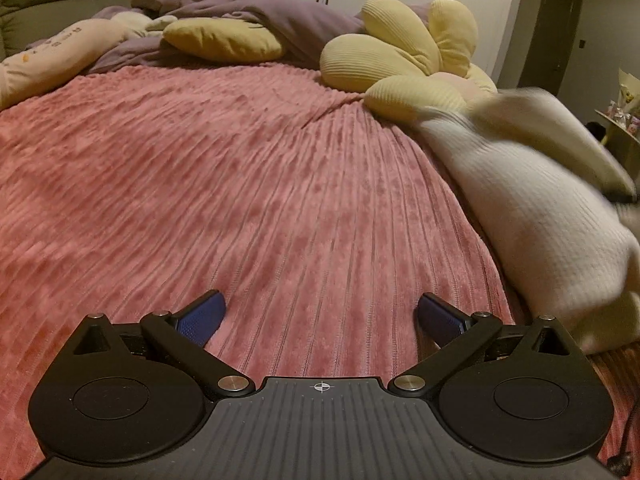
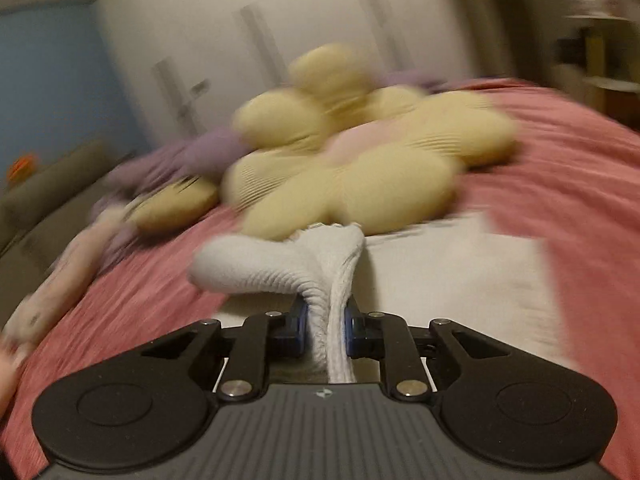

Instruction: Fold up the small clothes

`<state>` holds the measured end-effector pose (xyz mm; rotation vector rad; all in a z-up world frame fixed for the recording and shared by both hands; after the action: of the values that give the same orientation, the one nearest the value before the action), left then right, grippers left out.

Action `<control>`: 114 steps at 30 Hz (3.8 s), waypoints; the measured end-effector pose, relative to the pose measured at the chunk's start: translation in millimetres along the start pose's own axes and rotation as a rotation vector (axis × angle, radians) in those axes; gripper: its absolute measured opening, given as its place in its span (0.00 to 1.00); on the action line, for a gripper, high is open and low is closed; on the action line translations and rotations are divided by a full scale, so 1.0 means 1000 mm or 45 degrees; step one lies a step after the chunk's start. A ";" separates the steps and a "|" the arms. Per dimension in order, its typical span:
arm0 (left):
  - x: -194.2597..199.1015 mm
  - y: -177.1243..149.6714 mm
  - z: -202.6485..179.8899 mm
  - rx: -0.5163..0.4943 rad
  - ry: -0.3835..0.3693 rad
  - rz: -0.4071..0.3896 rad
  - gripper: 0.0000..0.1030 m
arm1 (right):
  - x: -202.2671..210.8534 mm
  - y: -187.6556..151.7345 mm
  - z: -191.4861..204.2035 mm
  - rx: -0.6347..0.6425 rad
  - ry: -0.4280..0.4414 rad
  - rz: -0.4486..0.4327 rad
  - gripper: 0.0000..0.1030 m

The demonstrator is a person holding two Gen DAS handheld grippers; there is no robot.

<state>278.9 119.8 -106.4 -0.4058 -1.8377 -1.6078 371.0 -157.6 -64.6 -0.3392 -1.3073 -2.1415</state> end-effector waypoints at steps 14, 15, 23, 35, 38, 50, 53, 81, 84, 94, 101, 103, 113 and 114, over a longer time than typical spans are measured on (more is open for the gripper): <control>0.023 0.009 -0.074 -0.221 -0.347 0.019 1.00 | -0.026 0.016 -0.063 -0.329 0.134 0.243 0.37; 0.017 0.007 -0.083 -0.266 -0.330 0.051 1.00 | -0.030 0.016 -0.063 -0.328 0.145 0.259 0.29; 0.007 0.011 -0.089 -0.085 -0.244 0.066 0.99 | 0.007 0.028 -0.042 -0.007 -0.007 0.015 0.15; 0.034 0.018 -0.065 -0.036 -0.290 0.092 0.99 | 0.022 0.024 -0.095 -0.277 -0.012 0.074 0.27; 0.043 0.027 -0.051 0.101 -0.393 0.078 0.99 | 0.052 0.011 -0.107 -0.335 0.042 0.059 0.39; -0.018 0.044 -0.076 0.346 -0.663 0.352 0.99 | 0.071 -0.016 -0.110 -0.395 0.098 0.191 0.22; -0.028 0.046 -0.083 0.365 -0.706 0.368 0.87 | 0.073 -0.015 -0.110 -0.417 0.131 0.177 0.15; -0.039 0.080 -0.092 0.156 -0.546 0.345 0.67 | 0.079 0.002 -0.114 -0.162 0.026 0.186 0.43; -0.046 0.074 -0.097 0.138 -0.526 0.382 0.64 | 0.068 0.007 -0.109 -0.131 0.026 0.204 0.43; -0.054 0.064 -0.101 0.074 -0.531 0.389 0.59 | 0.018 0.006 -0.097 0.030 -0.084 0.277 0.44; -0.053 0.064 -0.097 0.094 -0.553 0.393 0.61 | 0.008 0.003 -0.099 0.111 -0.105 0.314 0.51; -0.049 0.067 -0.091 0.144 -0.573 0.396 0.65 | 0.010 0.006 -0.101 0.119 -0.114 0.317 0.63; -0.059 0.079 -0.072 0.361 -0.718 0.367 0.85 | 0.019 0.027 -0.133 -0.201 0.060 0.254 0.81; -0.065 0.078 -0.075 0.362 -0.730 0.388 0.85 | 0.014 0.030 -0.136 -0.257 0.079 0.258 0.81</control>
<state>395.2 74.6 -87.1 -1.0397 -2.2429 -1.0651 390.3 -291.1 -101.7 -0.4628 -0.9800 -2.0969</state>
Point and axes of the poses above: each gripper's, at about its wrist camera, not at the fingertips, and x roughly against the way its jaws point, z to its left, y to its top, the point moved 1 cm from there along -x, roughly the way its jaws point, and after that the axes turned 8 degrees about -x, right-handed, at the moved point
